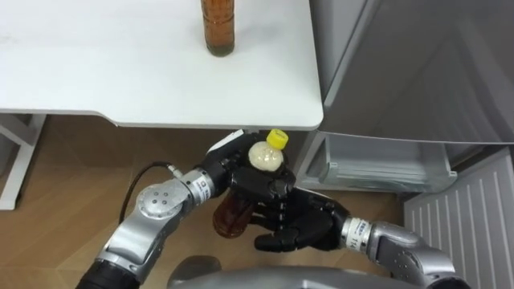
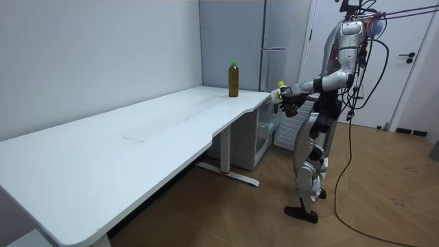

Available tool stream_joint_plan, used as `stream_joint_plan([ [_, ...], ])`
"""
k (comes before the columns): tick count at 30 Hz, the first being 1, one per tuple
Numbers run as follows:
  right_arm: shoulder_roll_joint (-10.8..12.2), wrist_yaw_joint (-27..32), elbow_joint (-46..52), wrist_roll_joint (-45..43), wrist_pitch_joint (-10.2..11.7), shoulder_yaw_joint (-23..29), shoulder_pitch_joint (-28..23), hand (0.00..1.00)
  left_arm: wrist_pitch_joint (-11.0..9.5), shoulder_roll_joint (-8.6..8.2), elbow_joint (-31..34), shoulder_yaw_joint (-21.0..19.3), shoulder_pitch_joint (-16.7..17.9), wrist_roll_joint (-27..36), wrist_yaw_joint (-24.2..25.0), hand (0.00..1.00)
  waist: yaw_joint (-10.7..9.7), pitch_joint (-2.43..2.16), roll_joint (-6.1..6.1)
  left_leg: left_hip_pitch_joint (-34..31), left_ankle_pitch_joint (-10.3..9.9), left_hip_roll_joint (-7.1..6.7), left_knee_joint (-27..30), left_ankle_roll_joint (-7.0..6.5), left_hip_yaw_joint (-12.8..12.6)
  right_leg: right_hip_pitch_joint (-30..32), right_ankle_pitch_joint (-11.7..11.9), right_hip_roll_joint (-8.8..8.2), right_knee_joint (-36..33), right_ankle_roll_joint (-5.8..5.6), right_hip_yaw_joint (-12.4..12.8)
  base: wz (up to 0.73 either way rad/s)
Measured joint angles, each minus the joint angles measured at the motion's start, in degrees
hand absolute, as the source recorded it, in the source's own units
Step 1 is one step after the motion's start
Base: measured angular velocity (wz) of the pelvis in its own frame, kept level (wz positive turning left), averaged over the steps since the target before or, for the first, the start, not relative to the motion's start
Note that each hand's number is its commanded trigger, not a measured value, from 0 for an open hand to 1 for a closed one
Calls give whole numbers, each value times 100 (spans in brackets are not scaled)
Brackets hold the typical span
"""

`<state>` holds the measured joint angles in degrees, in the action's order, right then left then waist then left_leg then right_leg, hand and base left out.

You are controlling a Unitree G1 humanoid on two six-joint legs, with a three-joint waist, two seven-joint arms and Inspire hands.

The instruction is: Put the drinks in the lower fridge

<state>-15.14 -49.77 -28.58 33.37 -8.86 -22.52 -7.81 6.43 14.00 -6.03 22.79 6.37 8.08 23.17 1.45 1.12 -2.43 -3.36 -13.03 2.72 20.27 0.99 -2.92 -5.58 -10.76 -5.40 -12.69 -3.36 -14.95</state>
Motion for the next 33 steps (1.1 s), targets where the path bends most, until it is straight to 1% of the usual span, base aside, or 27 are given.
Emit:
stream_joint_plan([
  [2,0,37,0,35,0,-28,0,0,4,1,0,31,0,1,0,100,-27,-10,1,8,0,0,16,0,8,-8,0,0,-2,0,-15,2],
  [4,3,96,0,71,0,-65,1,54,30,4,0,35,-3,3,0,100,-65,-15,4,11,0,0,37,0,12,-19,0,0,-6,1,-20,0],
  [5,8,110,0,80,0,-76,1,84,38,4,0,31,-3,3,0,100,-80,-17,1,15,0,0,36,0,12,-23,0,0,-8,1,-20,0],
  [6,19,152,0,88,0,-94,0,100,64,5,0,17,-3,3,0,100,-107,-23,-8,24,0,0,36,0,12,-33,1,0,-11,1,-19,0],
  [10,42,417,-4,47,-1,-65,-4,100,67,4,1,6,-4,17,10,100,-160,-33,-26,95,-4,0,35,-3,9,-113,0,-1,-10,0,-13,0],
  [13,42,916,-18,44,-1,-21,-9,100,67,-1,100,53,-6,112,241,100,-151,-54,-10,100,-6,0,39,-5,9,-126,-3,0,5,-6,-10,0],
  [15,43,1047,-18,51,-1,-11,-9,100,67,0,156,115,-6,121,270,100,-151,-59,-2,104,-5,-2,42,-5,8,-117,-13,1,27,-18,-8,0],
  [17,44,1133,-17,51,3,-27,-10,100,73,-2,178,151,-15,121,272,100,-159,-80,8,114,-5,-5,40,-5,8,-108,-15,4,75,-21,-5,0],
  [19,69,1239,-14,53,34,-54,-12,100,137,-2,178,110,-22,124,270,100,-179,-92,19,119,-4,-7,29,-5,8,-120,-12,11,93,-18,2,0],
  [23,130,1400,-12,58,84,-89,-12,100,192,-5,178,26,-22,125,252,100,-181,-95,23,193,-2,-13,-66,-1,-19,-139,-12,11,97,-19,54,-3],
  [26,173,1457,-12,60,180,-60,-7,100,193,-69,193,-67,-22,125,253,100,-186,-96,17,208,2,-14,-102,7,-17,-171,-12,11,100,-19,61,0],
  [28,181,1471,-12,123,192,-39,-6,100,193,-102,222,-119,-22,125,253,100,-187,-87,-8,219,4,-14,-96,9,-15,-171,-12,11,98,-18,61,0],
  [33,200,1518,-2,288,222,-35,-7,100,193,-113,310,-189,-23,125,250,100,-208,-73,-72,203,2,-15,-120,9,-14,-165,-11,11,98,-17,61,0],
])
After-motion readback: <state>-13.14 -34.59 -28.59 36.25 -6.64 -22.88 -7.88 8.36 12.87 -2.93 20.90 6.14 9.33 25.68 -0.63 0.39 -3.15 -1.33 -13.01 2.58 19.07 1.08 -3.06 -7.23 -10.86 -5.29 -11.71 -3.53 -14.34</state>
